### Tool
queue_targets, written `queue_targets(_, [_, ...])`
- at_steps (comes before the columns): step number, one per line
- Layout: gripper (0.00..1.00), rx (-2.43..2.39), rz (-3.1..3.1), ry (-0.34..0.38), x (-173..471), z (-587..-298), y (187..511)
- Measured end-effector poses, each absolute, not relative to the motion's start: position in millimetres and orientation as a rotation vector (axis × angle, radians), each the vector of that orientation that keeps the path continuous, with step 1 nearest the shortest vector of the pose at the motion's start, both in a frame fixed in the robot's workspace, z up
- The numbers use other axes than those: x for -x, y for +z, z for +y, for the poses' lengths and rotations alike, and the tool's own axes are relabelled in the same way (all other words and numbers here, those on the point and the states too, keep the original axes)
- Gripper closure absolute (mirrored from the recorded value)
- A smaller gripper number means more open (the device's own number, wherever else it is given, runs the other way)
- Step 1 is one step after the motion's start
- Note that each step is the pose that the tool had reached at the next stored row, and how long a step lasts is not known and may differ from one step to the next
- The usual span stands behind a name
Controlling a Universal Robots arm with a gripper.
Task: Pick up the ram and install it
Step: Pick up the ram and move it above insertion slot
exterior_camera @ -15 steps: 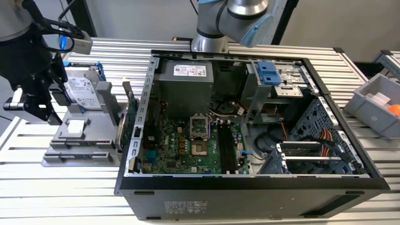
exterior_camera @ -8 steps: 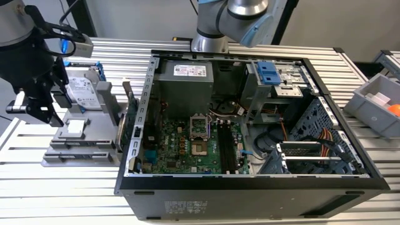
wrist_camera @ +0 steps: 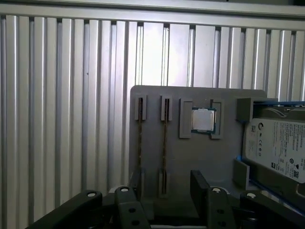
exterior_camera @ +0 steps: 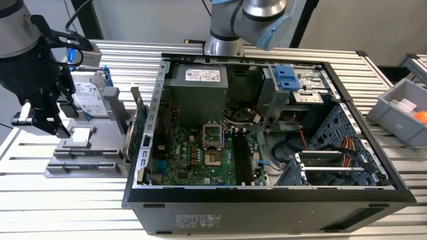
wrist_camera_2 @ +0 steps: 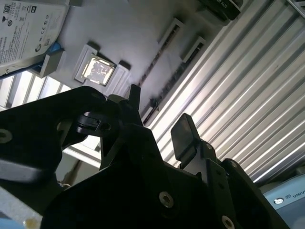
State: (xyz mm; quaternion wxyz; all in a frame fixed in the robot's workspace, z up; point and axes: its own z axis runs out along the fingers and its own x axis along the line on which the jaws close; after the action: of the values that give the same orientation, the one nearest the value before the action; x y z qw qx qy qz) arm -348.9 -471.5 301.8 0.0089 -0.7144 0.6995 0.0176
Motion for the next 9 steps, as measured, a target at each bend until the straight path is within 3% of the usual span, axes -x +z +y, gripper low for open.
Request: queue_targets(9, [0.00, 2.233, 2.181, 0.052, 349.0, -471.7, 294.4])
